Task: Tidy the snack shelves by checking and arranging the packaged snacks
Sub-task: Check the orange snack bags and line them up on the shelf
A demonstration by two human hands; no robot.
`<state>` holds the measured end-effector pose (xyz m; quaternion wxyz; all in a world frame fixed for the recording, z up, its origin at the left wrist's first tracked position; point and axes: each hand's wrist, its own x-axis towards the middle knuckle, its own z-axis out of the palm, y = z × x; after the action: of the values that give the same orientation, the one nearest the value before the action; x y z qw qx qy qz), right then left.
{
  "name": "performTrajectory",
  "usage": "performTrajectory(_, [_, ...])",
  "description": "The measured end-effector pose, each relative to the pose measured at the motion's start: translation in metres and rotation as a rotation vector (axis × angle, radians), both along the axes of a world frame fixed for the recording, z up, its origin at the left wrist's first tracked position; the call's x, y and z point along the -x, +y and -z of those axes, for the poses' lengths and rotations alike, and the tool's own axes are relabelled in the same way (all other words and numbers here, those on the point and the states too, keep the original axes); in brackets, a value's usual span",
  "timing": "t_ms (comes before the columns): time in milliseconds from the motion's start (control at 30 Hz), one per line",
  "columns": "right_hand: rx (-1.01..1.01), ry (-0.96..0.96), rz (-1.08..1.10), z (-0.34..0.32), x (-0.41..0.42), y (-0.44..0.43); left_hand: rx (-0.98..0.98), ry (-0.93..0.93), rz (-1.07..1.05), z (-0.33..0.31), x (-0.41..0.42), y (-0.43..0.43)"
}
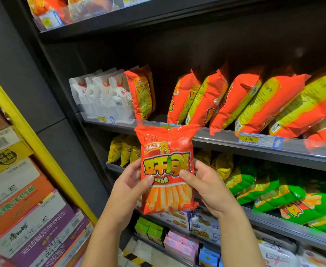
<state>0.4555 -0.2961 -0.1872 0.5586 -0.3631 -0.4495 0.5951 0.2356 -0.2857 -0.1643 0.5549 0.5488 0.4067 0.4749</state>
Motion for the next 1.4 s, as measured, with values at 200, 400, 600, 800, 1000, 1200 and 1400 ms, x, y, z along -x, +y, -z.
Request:
performTrajectory(200, [0.161,0.02,0.035,-0.013,0.008,0.002,0.154,0.007,-0.103,-0.009,-0.01,0.004])
performTrajectory(400, [0.289,0.025,0.067,-0.026,0.013,0.004,0.254,-0.008,-0.153,-0.014,-0.015,0.005])
performTrajectory(600, [0.336,0.098,0.02,-0.028,0.018,0.005,0.213,-0.011,-0.17,-0.017,-0.014,0.003])
performTrajectory(800, [0.337,0.186,-0.07,-0.024,0.02,0.002,0.158,0.036,-0.19,-0.02,-0.014,0.002])
performTrajectory(1000, [0.201,0.066,0.077,-0.015,0.024,0.005,-0.102,0.38,-0.364,-0.028,-0.007,0.003])
performTrajectory(1200, [-0.004,-0.171,0.177,-0.019,0.037,0.008,-0.112,0.348,-0.091,-0.028,-0.019,-0.003])
performTrajectory(1400, [-0.121,-0.312,0.121,-0.025,0.031,0.001,-0.076,0.251,-0.153,-0.033,-0.015,-0.003])
